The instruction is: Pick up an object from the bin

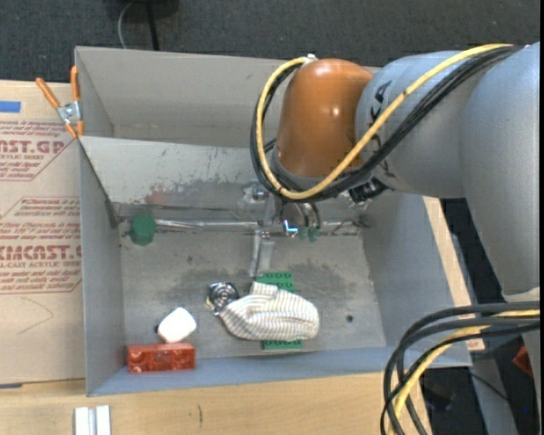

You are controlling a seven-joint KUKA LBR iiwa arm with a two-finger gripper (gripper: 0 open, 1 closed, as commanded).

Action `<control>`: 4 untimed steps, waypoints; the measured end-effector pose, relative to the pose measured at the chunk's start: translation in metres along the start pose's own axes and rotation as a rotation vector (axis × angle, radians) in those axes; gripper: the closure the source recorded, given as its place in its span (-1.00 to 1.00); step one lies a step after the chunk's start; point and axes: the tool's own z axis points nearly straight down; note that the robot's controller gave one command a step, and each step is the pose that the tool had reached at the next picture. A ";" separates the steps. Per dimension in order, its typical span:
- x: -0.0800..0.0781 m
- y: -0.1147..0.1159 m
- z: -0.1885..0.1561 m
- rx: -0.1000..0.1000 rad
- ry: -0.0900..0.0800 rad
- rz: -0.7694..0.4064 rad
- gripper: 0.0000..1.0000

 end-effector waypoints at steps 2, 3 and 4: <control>0.018 -0.016 0.015 -0.003 -0.007 0.088 -1.00; 0.030 -0.027 0.032 0.002 0.003 0.210 -1.00; 0.039 -0.021 0.045 -0.002 -0.004 0.216 -1.00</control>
Offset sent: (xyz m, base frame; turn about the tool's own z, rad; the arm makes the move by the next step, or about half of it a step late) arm -0.0453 -0.0440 -0.0375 0.2099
